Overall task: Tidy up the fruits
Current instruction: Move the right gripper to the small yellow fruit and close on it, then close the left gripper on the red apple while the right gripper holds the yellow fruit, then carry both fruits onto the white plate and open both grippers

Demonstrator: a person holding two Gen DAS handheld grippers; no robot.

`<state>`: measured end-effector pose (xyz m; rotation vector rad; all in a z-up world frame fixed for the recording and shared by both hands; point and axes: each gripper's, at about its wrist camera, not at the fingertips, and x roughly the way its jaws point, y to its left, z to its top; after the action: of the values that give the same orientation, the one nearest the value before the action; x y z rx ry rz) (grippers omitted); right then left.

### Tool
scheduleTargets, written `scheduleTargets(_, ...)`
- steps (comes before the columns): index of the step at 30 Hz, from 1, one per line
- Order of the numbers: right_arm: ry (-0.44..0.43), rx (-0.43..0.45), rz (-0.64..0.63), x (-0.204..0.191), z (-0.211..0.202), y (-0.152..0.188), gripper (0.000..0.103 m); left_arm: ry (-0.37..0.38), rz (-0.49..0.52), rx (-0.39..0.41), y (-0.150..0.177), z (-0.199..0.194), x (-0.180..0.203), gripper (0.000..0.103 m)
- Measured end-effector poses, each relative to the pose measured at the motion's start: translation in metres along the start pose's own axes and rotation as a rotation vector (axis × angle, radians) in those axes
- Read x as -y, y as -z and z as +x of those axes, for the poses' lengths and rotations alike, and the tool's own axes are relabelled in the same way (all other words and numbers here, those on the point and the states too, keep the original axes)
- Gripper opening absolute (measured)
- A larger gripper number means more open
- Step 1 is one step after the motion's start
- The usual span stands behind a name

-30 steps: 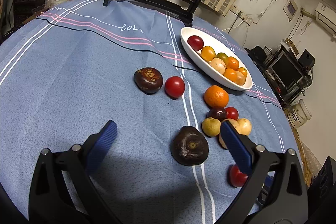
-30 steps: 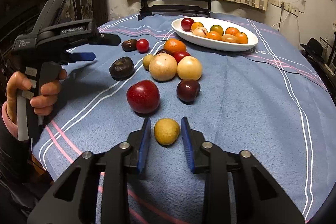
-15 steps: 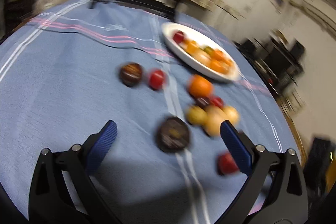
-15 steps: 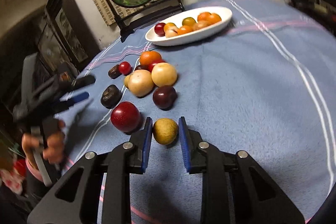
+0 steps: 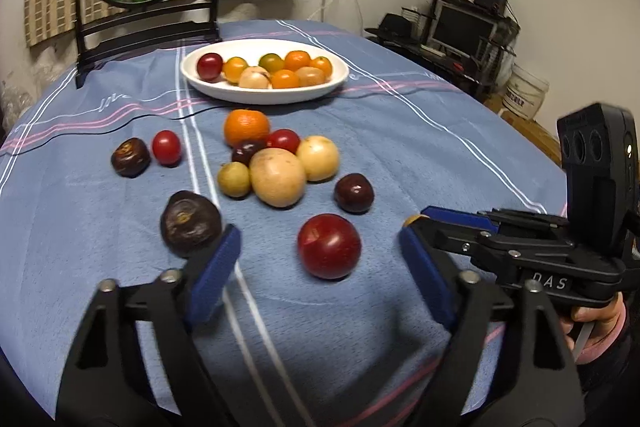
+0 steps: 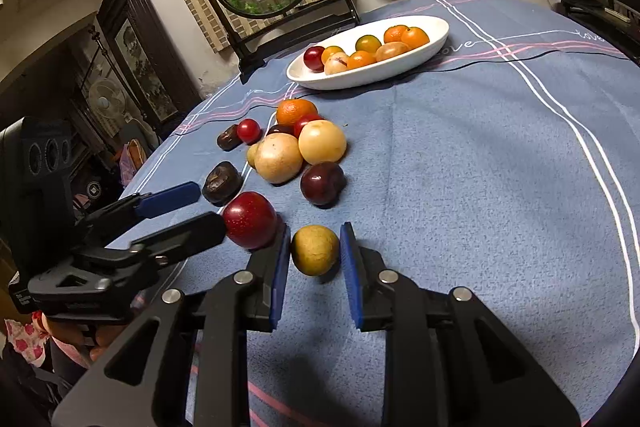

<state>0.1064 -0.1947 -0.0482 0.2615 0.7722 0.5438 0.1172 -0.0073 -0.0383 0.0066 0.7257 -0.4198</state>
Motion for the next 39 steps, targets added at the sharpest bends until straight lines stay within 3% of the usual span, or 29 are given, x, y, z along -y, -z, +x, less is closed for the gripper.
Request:
scheduleTargets(3,-0.010,0.002,0.001,0.001,-0.001,0.001,0.026,0.008,0.038,-0.028,0.001,0.006,0.005,0.061)
scheduleTargets(16,-0.043,0.008,0.001,0.001,-0.002,0.002,0.026,0.027,0.031,-0.132,-0.001,0.027,0.005,0.054)
scheduleTargets(23,-0.044,0.011,-0.006,-0.001,-0.002,0.002,0.026,0.005,0.033,-0.162,0.000,0.032,0.007,0.046)
scheduleTargets(26,-0.044,0.010,-0.005,0.000,-0.002,0.002,0.026,-0.003,0.029,-0.159,0.000,0.031,0.006,0.041)
scheduleTargets(33,0.000,0.019,-0.018,-0.003,-0.003,-0.003,0.026,0.014,0.010,-0.138,-0.003,0.024,0.001,0.040)
scheduleTargets(39,0.000,0.079,-0.044,-0.003,-0.011,-0.044,0.026,0.091,-0.053,-0.035,-0.043,-0.005,-0.017,0.040)
